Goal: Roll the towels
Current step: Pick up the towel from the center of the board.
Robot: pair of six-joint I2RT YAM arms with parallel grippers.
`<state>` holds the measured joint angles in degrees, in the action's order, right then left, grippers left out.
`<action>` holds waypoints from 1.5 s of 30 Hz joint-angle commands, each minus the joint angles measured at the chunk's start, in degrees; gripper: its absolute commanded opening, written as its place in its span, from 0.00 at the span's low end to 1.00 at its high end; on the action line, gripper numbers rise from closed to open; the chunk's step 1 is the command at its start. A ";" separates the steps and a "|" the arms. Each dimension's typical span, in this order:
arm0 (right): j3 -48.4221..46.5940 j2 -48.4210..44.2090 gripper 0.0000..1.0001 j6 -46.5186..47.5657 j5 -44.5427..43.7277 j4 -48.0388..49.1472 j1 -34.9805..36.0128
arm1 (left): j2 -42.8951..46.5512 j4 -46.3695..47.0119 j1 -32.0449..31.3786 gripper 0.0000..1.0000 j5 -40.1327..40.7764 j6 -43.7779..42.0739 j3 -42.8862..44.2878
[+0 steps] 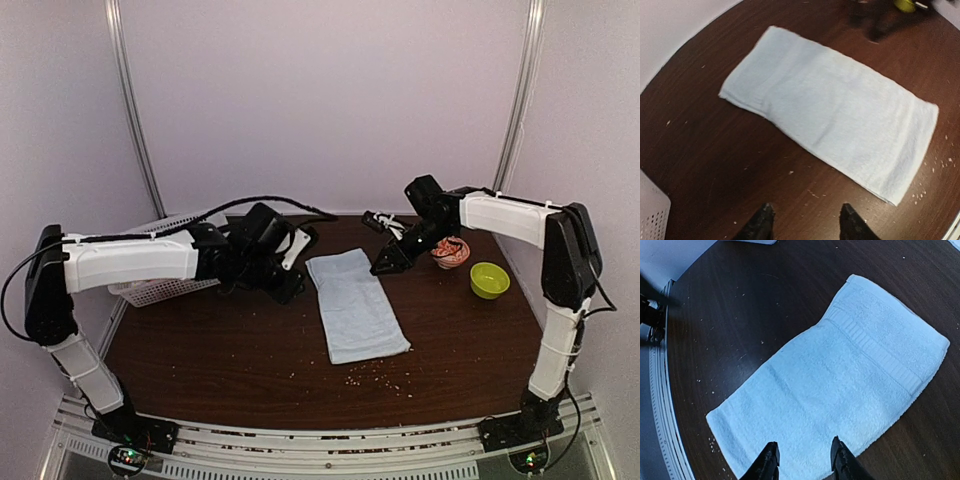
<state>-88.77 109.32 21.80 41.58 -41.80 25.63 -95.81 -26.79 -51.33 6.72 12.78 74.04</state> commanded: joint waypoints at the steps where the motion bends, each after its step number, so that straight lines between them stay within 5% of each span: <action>1: -7.04 8.81 0.34 -6.17 1.30 4.75 0.90 | 1.97 17.39 -9.39 0.52 2.21 -7.71 -7.09; 11: -13.95 21.92 0.27 -20.84 -10.85 11.33 0.08 | -12.07 15.97 -16.98 0.53 -3.33 -13.77 -0.48; 15: -5.31 18.49 0.29 -25.20 -12.69 16.72 -1.72 | -15.25 15.99 -17.05 0.48 -6.00 -16.65 1.13; 22: -7.32 10.64 0.39 -18.73 1.40 12.04 -1.68 | -17.16 18.32 -17.05 0.48 -6.91 -22.43 1.48; 29: -3.74 -8.17 0.44 -12.02 -3.16 9.06 -4.44 | -22.59 15.23 -16.96 0.41 -4.75 -26.91 4.87; 32: 2.48 -15.77 0.57 -12.99 -4.36 10.70 -8.54 | -24.52 14.89 -16.60 0.34 -3.54 -27.10 5.97; 34: 7.52 -18.80 0.89 -14.61 -0.13 11.42 -12.82 | -25.98 13.01 -16.57 0.23 -4.38 -27.42 7.58; 35: 9.83 -19.43 0.99 -13.94 2.69 10.54 -14.75 | -26.37 12.65 -16.45 0.19 -4.90 -27.46 8.12; 40: 15.64 -19.43 1.00 3.04 9.76 -2.42 -21.66 | -26.32 11.13 -15.77 0.00 -10.15 -26.24 10.41; 45: 16.18 -20.35 0.94 18.42 8.64 -17.30 -22.02 | -28.90 3.27 -11.01 0.00 -23.65 -20.00 16.52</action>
<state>-72.51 91.90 25.85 47.29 -45.34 3.44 -122.04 -17.80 -66.35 -4.73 -12.19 85.45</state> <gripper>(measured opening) 0.982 0.007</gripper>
